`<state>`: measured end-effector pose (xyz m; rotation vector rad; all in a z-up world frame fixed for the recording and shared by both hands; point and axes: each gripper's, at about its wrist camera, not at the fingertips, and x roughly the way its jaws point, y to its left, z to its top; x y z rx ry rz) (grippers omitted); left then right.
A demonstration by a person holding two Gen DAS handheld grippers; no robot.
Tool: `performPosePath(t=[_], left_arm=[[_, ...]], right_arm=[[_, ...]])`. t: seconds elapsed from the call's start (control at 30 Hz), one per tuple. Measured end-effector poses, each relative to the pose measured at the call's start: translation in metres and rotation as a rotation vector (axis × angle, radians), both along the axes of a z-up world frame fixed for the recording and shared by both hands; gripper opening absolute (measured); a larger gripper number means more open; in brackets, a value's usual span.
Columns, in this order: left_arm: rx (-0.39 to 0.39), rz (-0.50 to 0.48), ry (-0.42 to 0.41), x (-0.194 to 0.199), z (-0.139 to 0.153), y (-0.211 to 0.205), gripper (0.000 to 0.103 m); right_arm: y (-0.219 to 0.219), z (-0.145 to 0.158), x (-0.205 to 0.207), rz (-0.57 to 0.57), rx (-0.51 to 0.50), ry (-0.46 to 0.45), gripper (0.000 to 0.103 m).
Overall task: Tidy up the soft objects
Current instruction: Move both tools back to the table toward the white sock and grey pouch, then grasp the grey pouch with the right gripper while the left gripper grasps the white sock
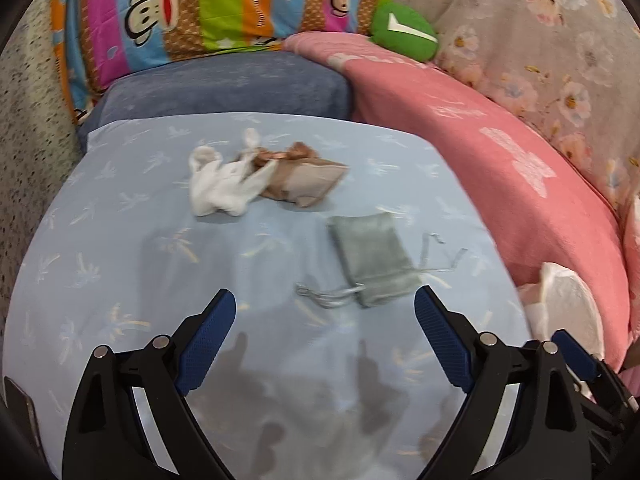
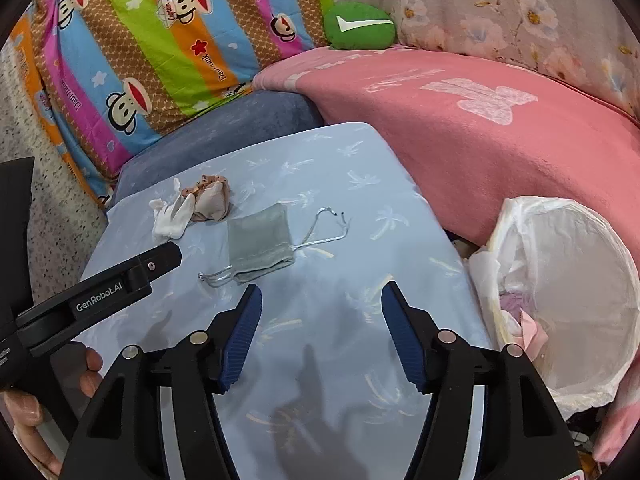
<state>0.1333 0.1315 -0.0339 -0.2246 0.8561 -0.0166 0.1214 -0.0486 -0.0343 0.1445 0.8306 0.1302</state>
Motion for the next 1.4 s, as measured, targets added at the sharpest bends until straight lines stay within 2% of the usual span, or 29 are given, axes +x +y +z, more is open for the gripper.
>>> performPosePath(t=[0.23,0.37,0.57,0.77,0.97,1.03,1.1,1.17,1.27,1.4], left_arm=[[-0.029,0.088,0.030,0.022,-0.013,0.051,0.087],[-0.045,0.115,0.047,0.041,-0.019,0.072,0.087],[-0.107,0.133,0.066,0.066,-0.027,0.092,0.087],[-0.127,0.129,0.072,0.085,-0.036,0.093,0.084],[-0.144,0.085,0.088,0.091,-0.046,0.087,0.058],[-0.149,0.074,0.094,0.091,-0.049,0.086,0.041],[-0.169,0.070,0.104,0.090,-0.051,0.089,0.031],[-0.192,0.067,0.110,0.089,-0.053,0.090,0.022],[-0.186,0.064,0.105,0.084,-0.050,0.088,0.013],[-0.192,0.056,0.087,0.074,-0.043,0.085,0.011]], right_arm=[[0.043,-0.012,0.034,0.063,-0.041,0.026,0.068],[0.057,-0.016,0.058,0.058,-0.040,0.038,0.069],[0.074,-0.029,0.094,0.050,-0.034,0.065,0.072],[0.084,-0.050,0.119,0.059,-0.061,0.106,0.073],[0.090,-0.070,0.125,0.064,-0.048,0.149,0.074],[0.093,-0.073,0.124,0.065,-0.073,0.141,0.074],[0.093,-0.074,0.124,0.059,-0.079,0.141,0.074],[0.091,-0.077,0.124,0.049,-0.087,0.149,0.070],[0.089,-0.079,0.118,0.044,-0.139,0.134,0.055],[0.079,-0.077,0.111,0.038,-0.113,0.138,0.023]])
